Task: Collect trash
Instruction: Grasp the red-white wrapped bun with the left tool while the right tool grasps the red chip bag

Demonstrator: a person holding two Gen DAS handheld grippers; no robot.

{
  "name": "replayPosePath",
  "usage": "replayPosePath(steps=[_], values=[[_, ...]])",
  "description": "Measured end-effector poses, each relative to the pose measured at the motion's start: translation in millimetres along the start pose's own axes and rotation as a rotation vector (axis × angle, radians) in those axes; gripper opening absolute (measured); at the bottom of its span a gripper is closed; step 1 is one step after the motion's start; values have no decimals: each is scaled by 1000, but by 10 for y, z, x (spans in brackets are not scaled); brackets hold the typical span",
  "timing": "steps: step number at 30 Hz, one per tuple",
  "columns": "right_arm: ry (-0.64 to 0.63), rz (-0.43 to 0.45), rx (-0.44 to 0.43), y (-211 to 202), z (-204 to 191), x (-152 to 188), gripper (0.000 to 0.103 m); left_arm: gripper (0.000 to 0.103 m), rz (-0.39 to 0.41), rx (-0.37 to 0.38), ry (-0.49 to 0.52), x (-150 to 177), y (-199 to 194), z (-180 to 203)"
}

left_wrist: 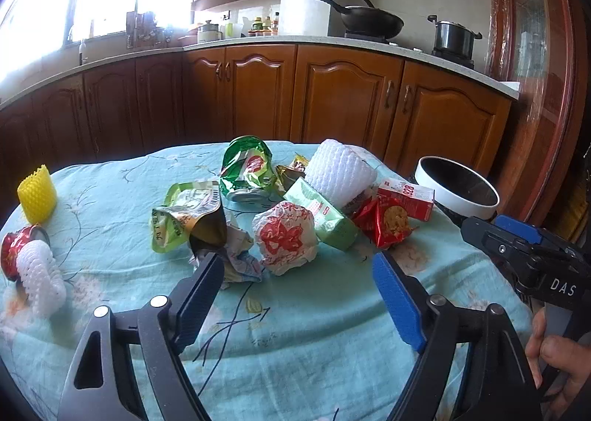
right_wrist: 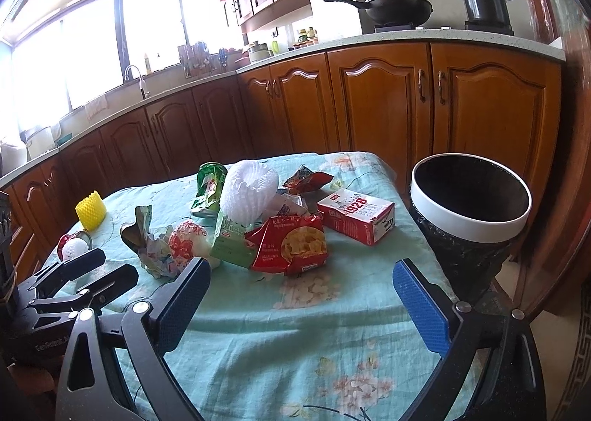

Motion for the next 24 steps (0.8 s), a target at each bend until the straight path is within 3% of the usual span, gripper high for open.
replayPosePath(steps=[5,8,11,15,22,23,24], values=[[43,-74,-35,218,101,-42,77,72,-35,16,31,-163,210,20],[64,-114,-58,365,147,-65,68,72,-28,-14,73,-276,366,4],[78,-153,-75,525,180,-77,66,69,-20,-71,117,-386,569,-35],[92,-204,-100,740,188,-95,66,69,-46,-92,104,-453,762,-121],[115,-306,-131,1107,177,-41,65,66,-110,-67,58,-402,1028,-199],[120,-319,-141,1140,174,-22,61,65,-117,-60,54,-397,1052,-209],[123,-331,-151,1161,171,3,50,61,-124,-52,49,-393,1076,-219]])
Point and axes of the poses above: each gripper's, at about its wrist camera, not at the fingertips, and y roughly the way its jaws point, z to its right, x to its underside, the point moved 3 cm from there along y, roughly the way its jaws point, and after that the axes turned 8 degrees about x, right-handed, at the moved point
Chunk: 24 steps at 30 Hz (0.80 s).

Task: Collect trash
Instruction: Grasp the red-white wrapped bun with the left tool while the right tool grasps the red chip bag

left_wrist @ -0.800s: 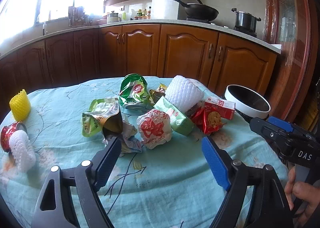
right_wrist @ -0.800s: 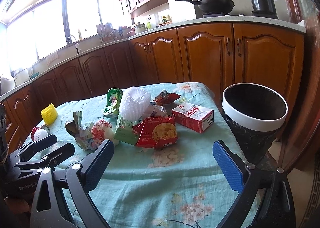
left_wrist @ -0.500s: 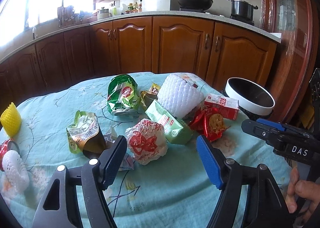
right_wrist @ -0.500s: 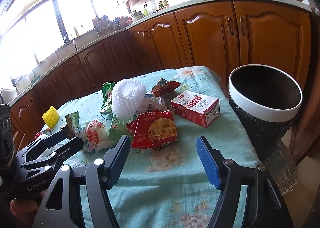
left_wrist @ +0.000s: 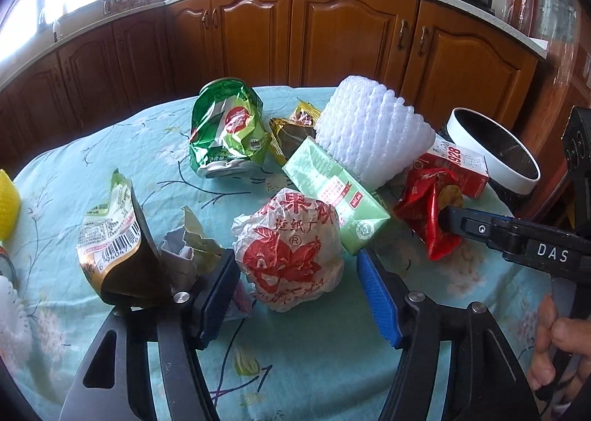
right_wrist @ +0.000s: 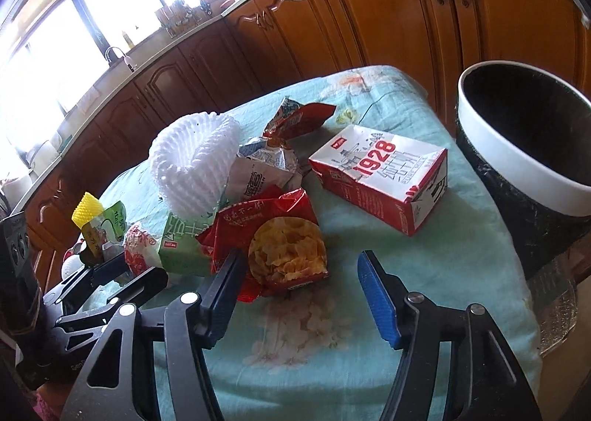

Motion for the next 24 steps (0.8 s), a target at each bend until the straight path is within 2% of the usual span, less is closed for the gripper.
replayPosePath(steps=[1,2,7,13,19,24], values=[[2,-6,-12,19,-3,15,43,52,-7,6,-3,5,15,-5],[4,-5,-24,19,-2,20,35,50,-12,16,-7,-2,55,-18],[-23,31,-35,-96,-49,52,33,36,12,30,10,9,55,3],[-33,59,-38,-281,-59,118,32,35,22,70,2,138,-176,75],[-19,94,-25,-519,43,176,32,34,28,158,-5,225,-450,265],[10,126,-3,-705,229,173,32,34,25,222,14,184,-483,457]])
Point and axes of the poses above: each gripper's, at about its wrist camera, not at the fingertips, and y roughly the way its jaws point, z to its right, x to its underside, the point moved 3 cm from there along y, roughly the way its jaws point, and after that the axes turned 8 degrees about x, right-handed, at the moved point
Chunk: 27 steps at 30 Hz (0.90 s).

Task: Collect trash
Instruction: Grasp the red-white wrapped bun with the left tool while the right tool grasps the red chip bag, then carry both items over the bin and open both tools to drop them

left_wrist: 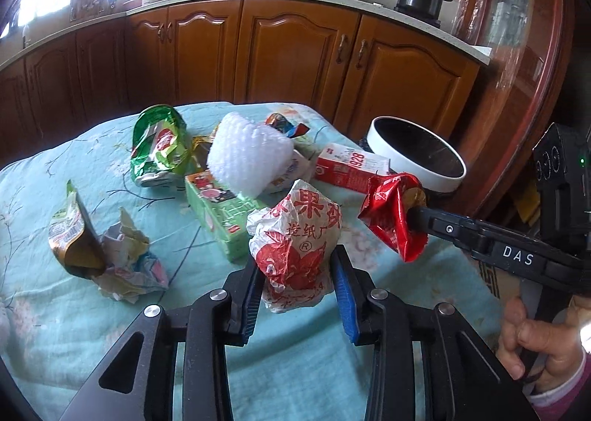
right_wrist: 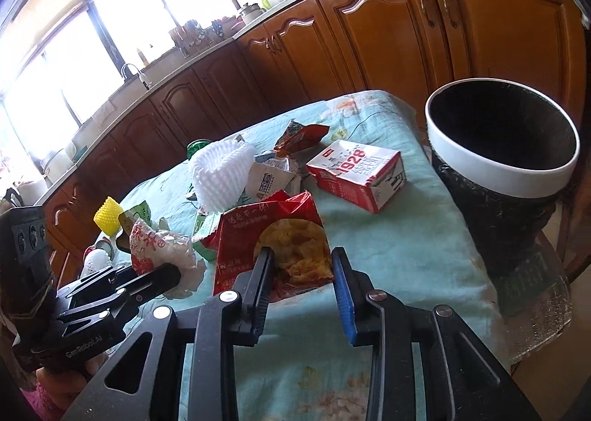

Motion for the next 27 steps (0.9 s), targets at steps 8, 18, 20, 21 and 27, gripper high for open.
replayPosePath(steps=[8,18,20,21,27], values=[[66,56,61,-243,451,-114,32,34,-28,62,33,-197,264,201],[125,104,144,-383,927,-289,32,35,-50,98,103,-516,756,507],[134,109,163,-389,1020,-339,32,35,-53,107,114,-592,867,569],[135,112,172,-390,1047,-360,32,35,-54,110,117,-637,917,597],[123,125,239,-356,1239,-510,32,35,-78,142,103,-848,1277,743]])
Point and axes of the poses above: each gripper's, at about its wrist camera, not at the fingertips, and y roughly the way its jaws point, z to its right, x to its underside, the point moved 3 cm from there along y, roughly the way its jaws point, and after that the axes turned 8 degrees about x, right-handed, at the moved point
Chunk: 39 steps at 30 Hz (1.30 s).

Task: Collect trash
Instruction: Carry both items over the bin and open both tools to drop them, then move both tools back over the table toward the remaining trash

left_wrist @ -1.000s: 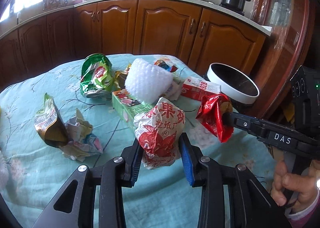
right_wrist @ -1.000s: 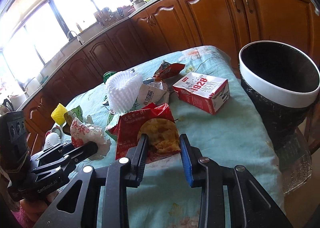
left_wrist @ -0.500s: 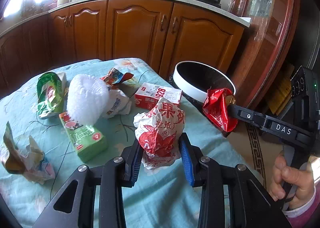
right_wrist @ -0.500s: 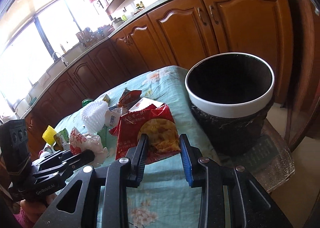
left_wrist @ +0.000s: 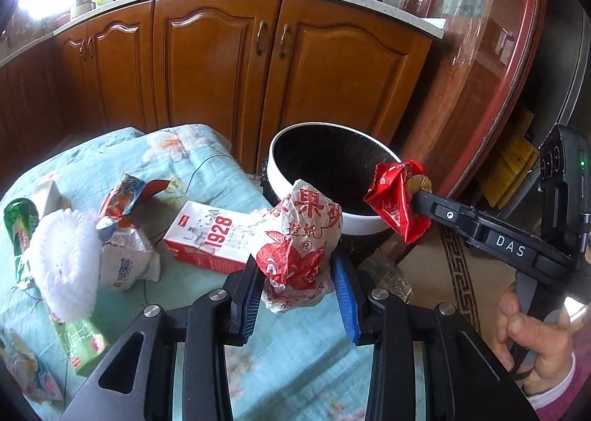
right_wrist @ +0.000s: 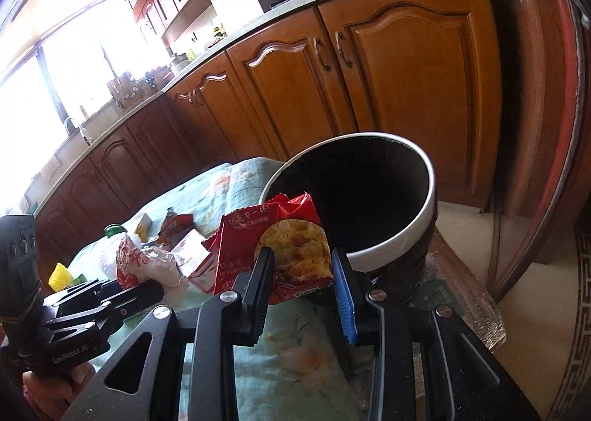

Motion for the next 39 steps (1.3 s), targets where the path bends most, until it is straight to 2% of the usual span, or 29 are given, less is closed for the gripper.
replayPosePath(steps=[10,19,23,26,28,32,34,39], values=[[-29,-2,94,274,296,-354,33,37,-65,28,-11,-482,722,42],[-82,-42,133,581,412,-538,33,38,-122,34,5,-802,1332,110],[-98,-69,139,710,431,-565,33,45,-137,17,9,-861,1528,114],[-102,-86,138,774,450,-560,36,53,-139,14,-1,-876,1626,98],[-90,-93,127,796,454,-560,44,63,-136,15,-15,-888,1654,139],[-65,-71,113,727,469,-554,58,69,-119,18,-24,-862,1563,144],[-50,-57,102,676,457,-542,62,71,-95,27,-30,-798,1482,134],[-25,-20,58,489,380,-433,88,78,-26,14,-40,-498,1111,35]])
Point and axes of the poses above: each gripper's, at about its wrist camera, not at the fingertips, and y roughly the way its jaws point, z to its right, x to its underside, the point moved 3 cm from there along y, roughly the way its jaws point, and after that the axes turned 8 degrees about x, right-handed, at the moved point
